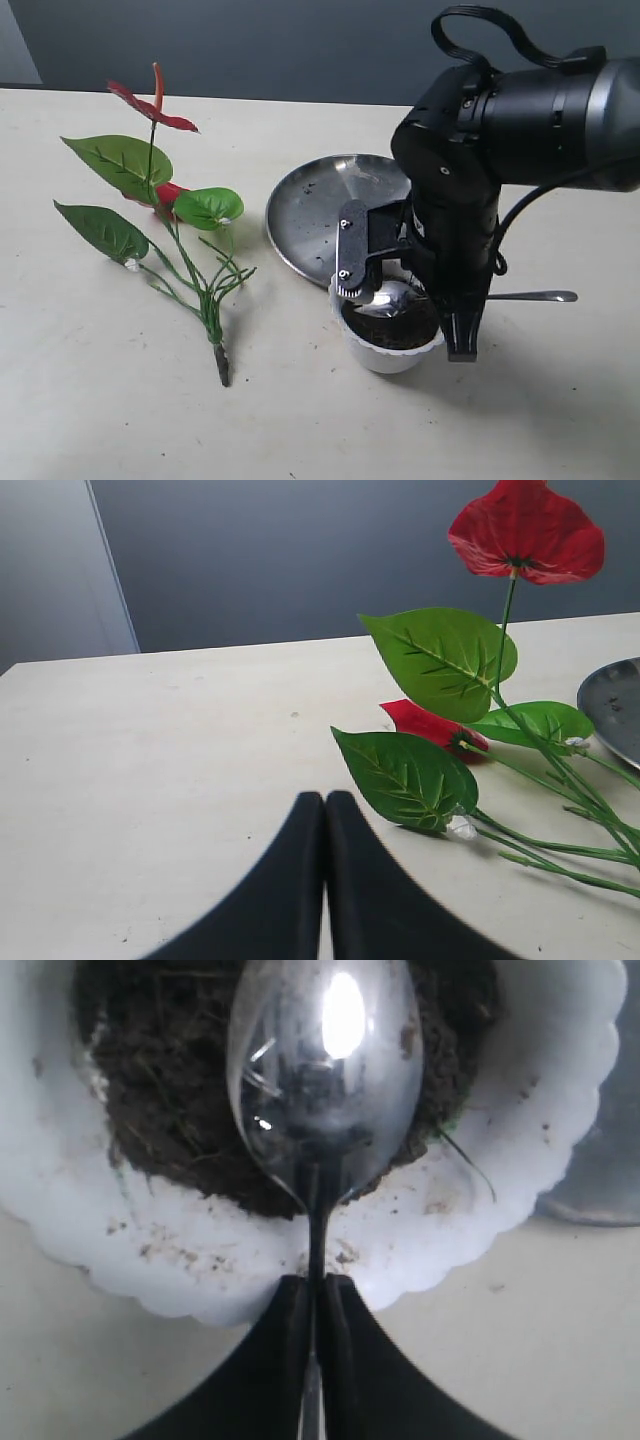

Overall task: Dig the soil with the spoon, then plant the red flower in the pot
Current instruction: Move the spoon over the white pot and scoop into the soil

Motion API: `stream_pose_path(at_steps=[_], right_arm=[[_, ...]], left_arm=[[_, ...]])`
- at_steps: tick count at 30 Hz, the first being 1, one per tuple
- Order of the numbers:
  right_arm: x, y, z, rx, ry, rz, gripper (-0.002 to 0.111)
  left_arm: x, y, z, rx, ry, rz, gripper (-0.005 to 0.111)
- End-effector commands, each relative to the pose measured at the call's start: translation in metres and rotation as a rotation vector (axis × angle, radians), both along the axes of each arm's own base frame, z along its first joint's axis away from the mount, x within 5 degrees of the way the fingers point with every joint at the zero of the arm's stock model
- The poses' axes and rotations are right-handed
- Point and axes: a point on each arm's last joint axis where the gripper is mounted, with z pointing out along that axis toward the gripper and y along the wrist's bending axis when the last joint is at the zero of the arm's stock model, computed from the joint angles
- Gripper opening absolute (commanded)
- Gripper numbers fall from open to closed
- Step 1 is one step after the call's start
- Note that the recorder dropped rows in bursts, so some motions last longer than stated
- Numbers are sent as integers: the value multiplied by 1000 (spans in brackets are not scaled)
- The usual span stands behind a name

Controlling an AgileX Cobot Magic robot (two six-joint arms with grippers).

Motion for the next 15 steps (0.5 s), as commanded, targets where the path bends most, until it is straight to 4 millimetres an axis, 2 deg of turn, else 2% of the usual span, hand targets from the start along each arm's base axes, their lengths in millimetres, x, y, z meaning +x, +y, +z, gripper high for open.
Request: stream_pose_path(at_steps=[1, 4, 10, 15], right_arm=[[-3, -4, 4, -39, 17, -17, 0], [-6, -9, 9, -82, 45, -33, 0], [-6, -9, 23, -43, 4, -50, 0], [-3, 0, 14, 9, 10, -53, 0]], left_arm=[[0, 0, 2, -5, -13, 6, 1], [0, 0, 2, -5, -13, 6, 1], [0, 0, 2, -5, -13, 6, 1], [0, 0, 2, -5, -13, 6, 1]])
